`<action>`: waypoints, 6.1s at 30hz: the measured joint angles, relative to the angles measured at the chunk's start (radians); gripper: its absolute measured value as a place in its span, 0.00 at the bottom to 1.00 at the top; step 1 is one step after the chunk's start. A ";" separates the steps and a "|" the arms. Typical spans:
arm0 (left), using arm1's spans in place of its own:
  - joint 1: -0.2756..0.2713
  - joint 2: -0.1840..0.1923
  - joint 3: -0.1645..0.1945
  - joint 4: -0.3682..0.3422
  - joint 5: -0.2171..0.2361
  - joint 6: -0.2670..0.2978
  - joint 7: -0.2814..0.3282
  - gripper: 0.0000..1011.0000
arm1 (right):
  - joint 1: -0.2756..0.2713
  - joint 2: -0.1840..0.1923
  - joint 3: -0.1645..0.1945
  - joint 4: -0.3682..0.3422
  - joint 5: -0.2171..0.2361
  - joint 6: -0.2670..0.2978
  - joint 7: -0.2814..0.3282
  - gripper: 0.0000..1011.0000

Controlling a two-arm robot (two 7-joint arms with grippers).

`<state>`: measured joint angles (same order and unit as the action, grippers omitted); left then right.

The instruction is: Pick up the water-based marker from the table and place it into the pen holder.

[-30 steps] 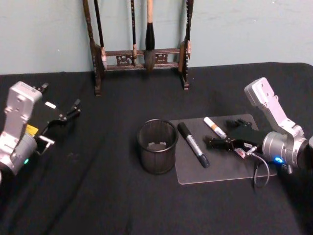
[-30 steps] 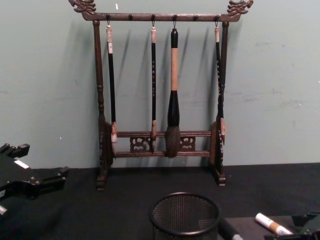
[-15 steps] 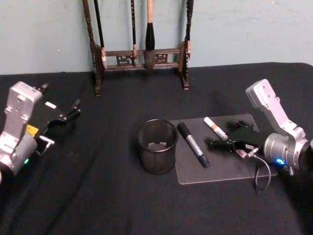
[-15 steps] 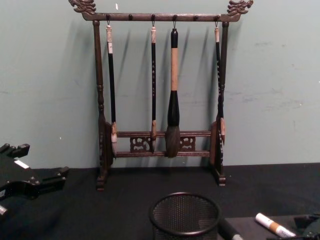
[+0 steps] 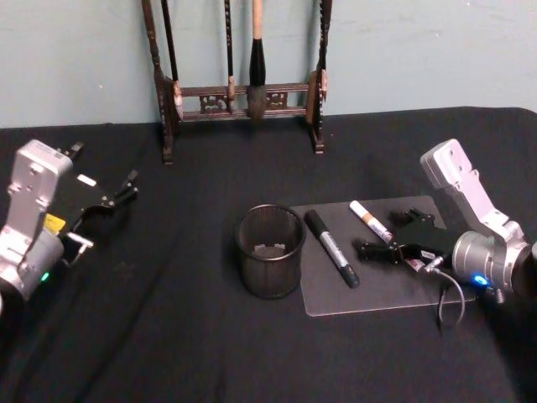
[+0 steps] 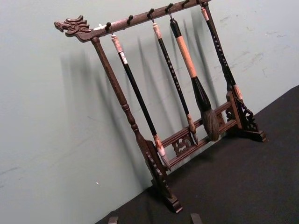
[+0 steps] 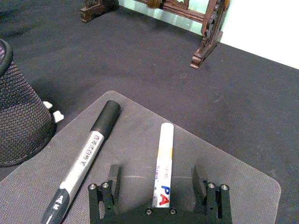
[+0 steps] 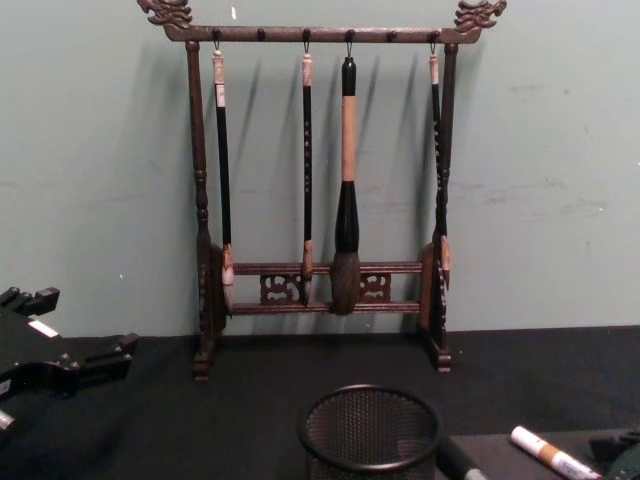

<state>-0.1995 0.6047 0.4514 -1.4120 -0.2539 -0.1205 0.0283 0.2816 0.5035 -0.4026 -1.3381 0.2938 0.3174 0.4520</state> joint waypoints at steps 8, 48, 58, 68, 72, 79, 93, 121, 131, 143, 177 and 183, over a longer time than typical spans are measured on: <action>0.000 0.000 0.000 0.000 0.000 0.000 0.000 0.99 | -0.001 0.000 0.000 -0.001 -0.001 0.000 -0.001 0.99; 0.000 0.000 0.000 0.000 0.000 0.000 0.000 0.99 | 0.001 0.000 0.000 0.000 0.002 0.001 -0.001 0.17; 0.000 0.000 0.000 0.000 0.000 0.000 0.000 0.99 | -0.019 -0.007 0.023 -0.020 0.010 -0.068 -0.009 0.17; 0.000 0.000 0.000 0.000 0.000 0.000 0.000 0.99 | -0.055 -0.040 0.071 -0.069 0.016 -0.293 -0.025 0.17; 0.000 0.000 0.000 0.000 0.000 0.000 0.000 0.99 | -0.062 -0.068 0.085 -0.071 0.026 -0.407 -0.013 0.17; 0.000 0.000 0.000 0.000 0.000 0.000 0.000 0.99 | -0.054 -0.125 0.081 -0.047 0.054 -0.569 0.048 0.17; 0.000 0.000 0.000 0.000 0.000 0.000 0.000 0.99 | -0.012 -0.221 0.018 0.028 0.153 -0.633 0.164 0.17; 0.000 0.000 0.000 0.000 0.000 0.000 0.000 0.99 | 0.022 -0.259 -0.081 0.105 0.177 -0.583 0.186 0.17; 0.000 0.000 0.000 0.000 0.000 0.000 0.000 0.99 | 0.023 -0.258 -0.093 0.115 0.161 -0.580 0.178 0.17; 0.000 0.000 0.000 0.000 0.000 0.000 0.000 0.99 | 0.021 -0.256 -0.096 0.115 0.150 -0.580 0.173 0.17; 0.000 0.000 0.000 0.000 0.000 0.000 0.000 0.99 | 0.021 -0.257 -0.095 0.114 0.155 -0.580 0.175 0.99; 0.000 0.000 0.000 0.000 0.000 0.000 0.000 0.99 | 0.014 -0.240 -0.073 0.080 0.160 -0.572 0.156 0.99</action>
<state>-0.1995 0.6047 0.4514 -1.4119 -0.2539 -0.1205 0.0283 0.2954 0.2636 -0.4754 -1.2583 0.4535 -0.2542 0.6080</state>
